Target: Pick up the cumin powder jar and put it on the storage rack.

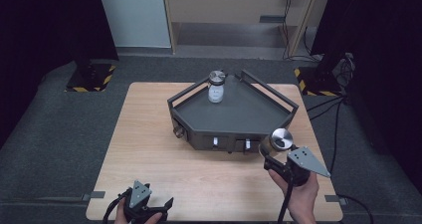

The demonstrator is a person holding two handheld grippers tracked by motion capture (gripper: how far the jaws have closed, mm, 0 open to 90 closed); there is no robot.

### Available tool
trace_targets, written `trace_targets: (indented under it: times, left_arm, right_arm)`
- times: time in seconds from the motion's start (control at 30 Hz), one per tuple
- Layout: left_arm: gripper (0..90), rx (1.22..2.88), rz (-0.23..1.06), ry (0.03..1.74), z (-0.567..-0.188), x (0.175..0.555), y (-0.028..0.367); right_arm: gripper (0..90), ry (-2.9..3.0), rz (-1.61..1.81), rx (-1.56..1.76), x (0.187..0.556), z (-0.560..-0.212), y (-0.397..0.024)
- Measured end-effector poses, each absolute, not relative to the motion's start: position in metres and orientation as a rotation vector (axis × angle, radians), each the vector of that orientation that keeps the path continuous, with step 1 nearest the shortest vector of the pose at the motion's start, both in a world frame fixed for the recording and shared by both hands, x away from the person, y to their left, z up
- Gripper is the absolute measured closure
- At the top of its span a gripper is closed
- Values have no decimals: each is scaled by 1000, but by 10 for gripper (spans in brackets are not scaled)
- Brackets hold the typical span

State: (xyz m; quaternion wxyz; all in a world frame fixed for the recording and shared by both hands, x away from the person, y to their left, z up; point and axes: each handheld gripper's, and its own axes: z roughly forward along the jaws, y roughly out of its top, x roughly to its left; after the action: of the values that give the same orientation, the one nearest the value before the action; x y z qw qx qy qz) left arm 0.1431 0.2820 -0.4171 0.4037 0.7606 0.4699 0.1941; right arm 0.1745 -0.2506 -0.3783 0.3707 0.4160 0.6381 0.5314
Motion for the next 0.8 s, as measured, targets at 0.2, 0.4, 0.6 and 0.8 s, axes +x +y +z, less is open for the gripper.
trace_targets:
  times: [0.2, 0.4, 0.6, 0.8]
  left_arm:
    - [40, 1915, 493, 1190, -417, 142, 283]
    - [40, 1913, 490, 1185, -417, 142, 284]
    - [40, 1906, 482, 1181, -417, 142, 284]
    - [40, 1909, 475, 1171, -417, 143, 284]
  right_arm:
    - [304, 1613, 1374, 1021, 173, -362, -245]
    - [304, 1619, 1363, 1012, 171, -359, -241]
    - [304, 1624, 1360, 1012, 173, -356, -241]
    - [304, 1607, 1360, 1015, 182, -351, -240]
